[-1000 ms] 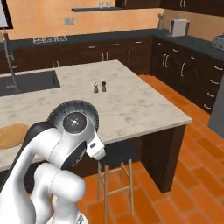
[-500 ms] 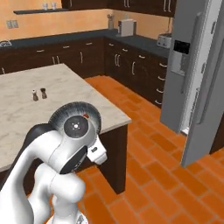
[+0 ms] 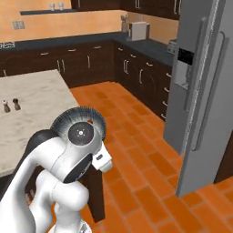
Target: Pick the chicken drumstick and carrot from their plates and place them in the bowl. Then put the bowl in the fridge.
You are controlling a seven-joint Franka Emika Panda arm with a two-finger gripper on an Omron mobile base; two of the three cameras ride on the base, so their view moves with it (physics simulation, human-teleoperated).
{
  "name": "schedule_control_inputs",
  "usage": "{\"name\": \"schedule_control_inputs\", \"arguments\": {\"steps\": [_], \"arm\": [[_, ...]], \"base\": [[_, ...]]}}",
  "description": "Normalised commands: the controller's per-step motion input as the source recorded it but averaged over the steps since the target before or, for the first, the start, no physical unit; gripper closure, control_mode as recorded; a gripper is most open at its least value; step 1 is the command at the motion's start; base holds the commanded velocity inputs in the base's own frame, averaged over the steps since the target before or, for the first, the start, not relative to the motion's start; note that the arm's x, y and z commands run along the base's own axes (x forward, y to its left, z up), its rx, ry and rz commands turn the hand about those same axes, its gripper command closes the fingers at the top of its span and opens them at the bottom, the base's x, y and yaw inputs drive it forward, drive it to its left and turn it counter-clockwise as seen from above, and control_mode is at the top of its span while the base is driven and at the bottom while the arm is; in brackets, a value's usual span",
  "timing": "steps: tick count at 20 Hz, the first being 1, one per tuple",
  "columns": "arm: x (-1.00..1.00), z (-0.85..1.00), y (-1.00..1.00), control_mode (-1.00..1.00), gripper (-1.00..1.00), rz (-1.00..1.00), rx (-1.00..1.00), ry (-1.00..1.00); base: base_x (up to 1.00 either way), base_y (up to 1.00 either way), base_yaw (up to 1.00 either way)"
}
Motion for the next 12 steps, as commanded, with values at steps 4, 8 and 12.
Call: {"name": "schedule_control_inputs", "arguments": {"steps": [4, 8, 12], "arm": [[0.0, 0.0, 0.0, 1.0, 1.0, 0.0, 0.0, 0.0], [0.0, 0.0, 0.0, 1.0, 1.0, 0.0, 0.0, 0.0], [0.0, 0.0, 0.0, 1.0, 1.0, 0.0, 0.0, 0.0]], "base": [[1.0, -1.0, 0.1], [1.0, -1.0, 0.26], [0.81, -0.67, 0.54]]}}
